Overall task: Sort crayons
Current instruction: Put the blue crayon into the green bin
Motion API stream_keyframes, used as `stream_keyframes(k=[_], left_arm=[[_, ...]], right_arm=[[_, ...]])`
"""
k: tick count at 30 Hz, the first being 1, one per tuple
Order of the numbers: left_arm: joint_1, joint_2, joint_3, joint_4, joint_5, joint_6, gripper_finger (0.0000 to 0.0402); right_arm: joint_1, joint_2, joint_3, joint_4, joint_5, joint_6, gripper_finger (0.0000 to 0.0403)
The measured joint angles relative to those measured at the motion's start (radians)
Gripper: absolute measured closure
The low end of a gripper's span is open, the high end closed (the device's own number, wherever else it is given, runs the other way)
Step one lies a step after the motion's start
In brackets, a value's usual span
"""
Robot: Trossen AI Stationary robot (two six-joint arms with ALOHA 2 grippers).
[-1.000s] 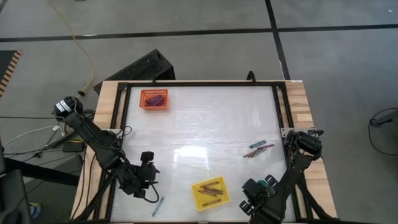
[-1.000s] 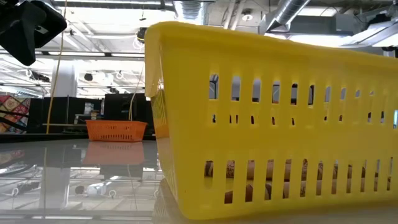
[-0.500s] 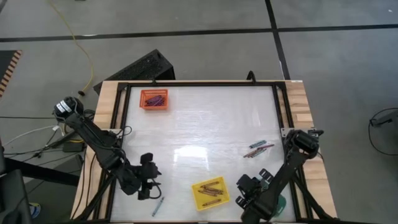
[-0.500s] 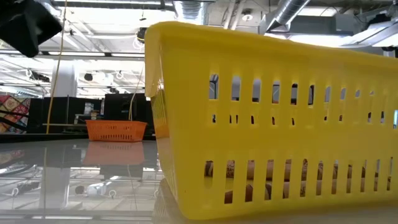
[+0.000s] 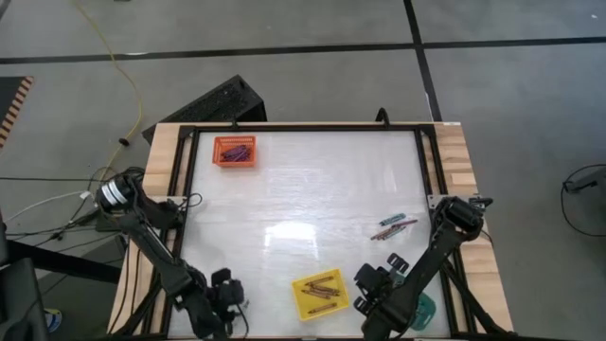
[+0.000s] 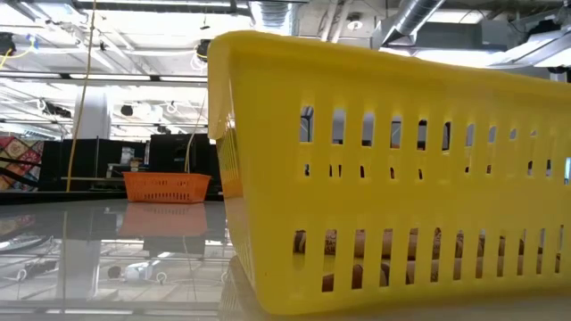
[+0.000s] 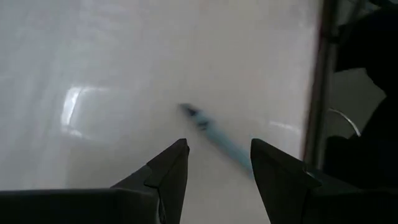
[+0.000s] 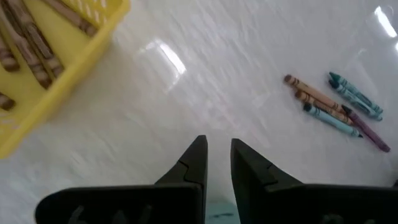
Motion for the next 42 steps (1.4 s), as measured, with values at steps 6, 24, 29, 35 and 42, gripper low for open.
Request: stream_keyframes(k=[6,24,29,35,42], left_arm=[[-0.001,0.121,0.136,-0.136,0.034,0.033,0.0239],[-0.057,0.143,0.133,-0.092,0.015,-0.105,0.0239],[-0.016,0.143,0.133,-0.132,0.035,-0.132,0.0239],[0.039,0.148,0.133,-0.091,0.060,-0.102,0.0239],[0.044,0.210,0.161,-0.114,0.109,-0.159,0.0239]], right_arm=[[0.000,0.000,0.000,0.022,0.038,0.001,0.0339],[-0.020,0.000,0.000,0.034,0.043,-0.003,0.0339],[-0.020,0.000,0.000,0.074,0.050,-0.005,0.0339],[-0.004,0.000,0.000,0.092,0.078,-0.007,0.0339],[0.021,0.000,0.000,0.118,0.146,-0.007,0.0339]])
